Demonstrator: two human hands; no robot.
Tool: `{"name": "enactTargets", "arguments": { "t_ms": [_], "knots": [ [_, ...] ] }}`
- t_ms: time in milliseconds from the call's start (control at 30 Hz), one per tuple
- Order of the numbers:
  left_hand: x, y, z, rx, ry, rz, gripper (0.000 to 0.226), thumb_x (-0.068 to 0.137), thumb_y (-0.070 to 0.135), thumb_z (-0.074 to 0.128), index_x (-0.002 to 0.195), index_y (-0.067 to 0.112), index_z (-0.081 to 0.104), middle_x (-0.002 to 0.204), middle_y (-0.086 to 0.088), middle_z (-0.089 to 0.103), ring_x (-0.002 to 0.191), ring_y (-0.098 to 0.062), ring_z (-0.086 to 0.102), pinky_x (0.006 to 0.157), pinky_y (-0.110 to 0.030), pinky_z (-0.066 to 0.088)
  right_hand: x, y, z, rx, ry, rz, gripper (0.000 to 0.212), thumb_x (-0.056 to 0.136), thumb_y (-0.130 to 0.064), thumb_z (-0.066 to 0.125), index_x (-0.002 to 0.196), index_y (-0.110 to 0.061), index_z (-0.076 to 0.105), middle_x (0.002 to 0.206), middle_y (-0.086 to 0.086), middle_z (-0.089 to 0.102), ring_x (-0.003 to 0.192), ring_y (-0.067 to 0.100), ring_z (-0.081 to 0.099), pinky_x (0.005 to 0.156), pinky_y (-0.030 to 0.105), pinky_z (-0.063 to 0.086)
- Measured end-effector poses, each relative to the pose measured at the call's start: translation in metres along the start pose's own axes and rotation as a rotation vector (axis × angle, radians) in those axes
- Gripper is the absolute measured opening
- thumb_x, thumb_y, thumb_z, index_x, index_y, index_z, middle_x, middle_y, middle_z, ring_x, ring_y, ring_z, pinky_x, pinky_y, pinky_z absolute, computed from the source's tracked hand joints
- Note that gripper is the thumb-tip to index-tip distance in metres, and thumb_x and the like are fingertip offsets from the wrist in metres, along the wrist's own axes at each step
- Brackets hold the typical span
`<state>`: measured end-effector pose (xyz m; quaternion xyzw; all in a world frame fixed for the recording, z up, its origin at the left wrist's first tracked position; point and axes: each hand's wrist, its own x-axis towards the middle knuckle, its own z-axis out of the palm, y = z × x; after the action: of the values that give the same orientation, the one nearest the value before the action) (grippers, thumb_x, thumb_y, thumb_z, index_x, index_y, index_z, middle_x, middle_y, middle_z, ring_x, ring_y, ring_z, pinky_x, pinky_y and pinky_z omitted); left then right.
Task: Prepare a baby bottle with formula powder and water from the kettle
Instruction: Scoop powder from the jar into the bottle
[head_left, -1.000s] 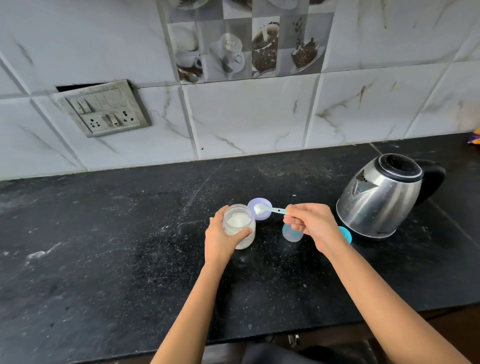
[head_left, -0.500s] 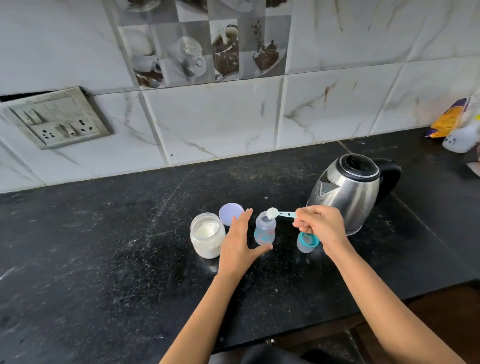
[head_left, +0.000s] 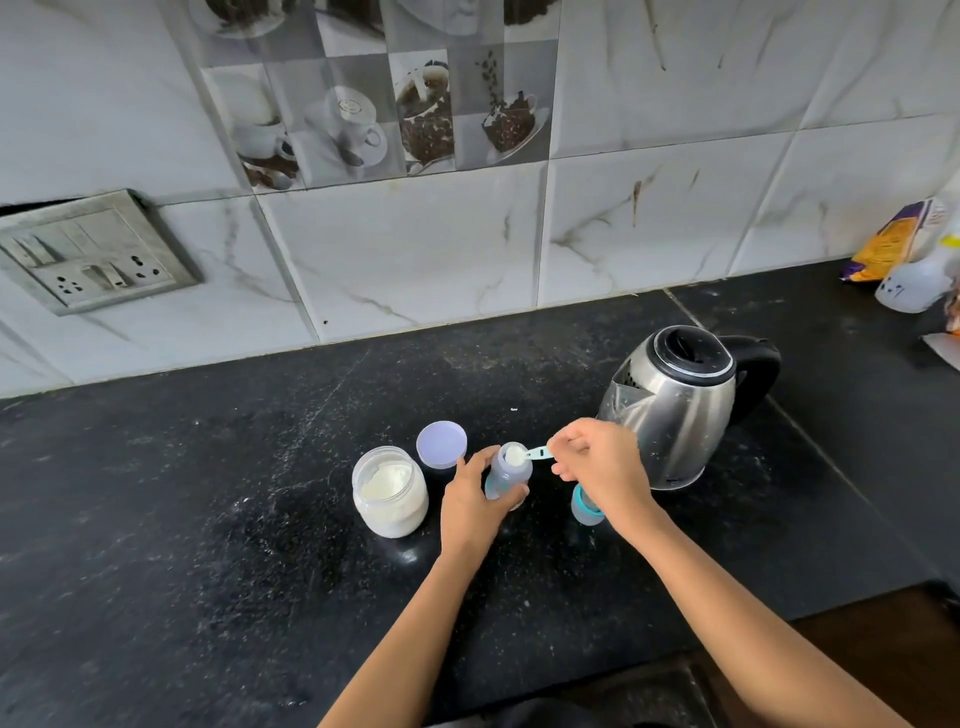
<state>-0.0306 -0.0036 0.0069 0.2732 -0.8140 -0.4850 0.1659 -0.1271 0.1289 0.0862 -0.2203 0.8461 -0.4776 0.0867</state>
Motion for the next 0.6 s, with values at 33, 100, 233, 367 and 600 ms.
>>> {"name": "enactTargets", "arguments": {
  "t_ms": [33, 100, 233, 367, 600],
  "knots": [
    [-0.001, 0.0, 0.0, 0.005, 0.006, 0.006, 0.051, 0.07, 0.036, 0.079, 0.114, 0.043, 0.055, 0.111, 0.022, 0.061, 0.1, 0.005, 0.055, 0.075, -0.008, 0.038, 0.0, 0.0, -0.001, -0.149, -0.027, -0.116, 0.012, 0.088, -0.013, 0.061, 0.08, -0.008, 0.069, 0.06, 0.0, 0.067, 0.054, 0.014, 0.064, 0.056, 0.027, 0.054],
    [-0.003, 0.001, 0.001, 0.005, 0.027, 0.012, 0.051, 0.068, 0.035, 0.08, 0.112, 0.044, 0.055, 0.105, 0.029, 0.059, 0.103, 0.0, 0.057, 0.076, -0.01, 0.041, 0.0, -0.001, -0.003, -0.386, -0.095, -0.326, 0.013, 0.092, -0.013, 0.058, 0.084, -0.007, 0.066, 0.067, 0.001, 0.062, 0.059, 0.021, 0.056, 0.058, 0.037, 0.048],
    [-0.006, 0.002, -0.001, -0.022, 0.033, 0.022, 0.051, 0.068, 0.033, 0.08, 0.105, 0.054, 0.053, 0.103, 0.039, 0.059, 0.119, -0.009, 0.053, 0.087, -0.018, 0.044, -0.005, -0.003, -0.008, -0.56, -0.187, -0.629, 0.01, 0.086, -0.009, 0.058, 0.085, -0.002, 0.065, 0.073, 0.01, 0.06, 0.06, 0.025, 0.054, 0.052, 0.035, 0.043],
    [-0.01, 0.002, 0.001, -0.064, 0.017, 0.004, 0.049, 0.069, 0.035, 0.08, 0.107, 0.05, 0.055, 0.109, 0.029, 0.062, 0.129, -0.021, 0.047, 0.101, -0.039, 0.045, -0.02, -0.001, -0.009, -0.506, -0.159, -0.666, 0.013, 0.074, -0.003, 0.061, 0.083, 0.0, 0.07, 0.081, 0.011, 0.068, 0.066, 0.025, 0.064, 0.053, 0.034, 0.054],
    [-0.016, 0.007, 0.004, -0.062, 0.036, 0.018, 0.047, 0.071, 0.031, 0.08, 0.112, 0.037, 0.059, 0.109, 0.025, 0.064, 0.119, -0.008, 0.052, 0.106, -0.041, 0.04, -0.029, 0.003, -0.002, -0.404, -0.075, -0.432, 0.012, 0.089, -0.005, 0.062, 0.088, 0.005, 0.069, 0.092, 0.014, 0.068, 0.08, 0.029, 0.064, 0.071, 0.043, 0.052]
  ]
}}
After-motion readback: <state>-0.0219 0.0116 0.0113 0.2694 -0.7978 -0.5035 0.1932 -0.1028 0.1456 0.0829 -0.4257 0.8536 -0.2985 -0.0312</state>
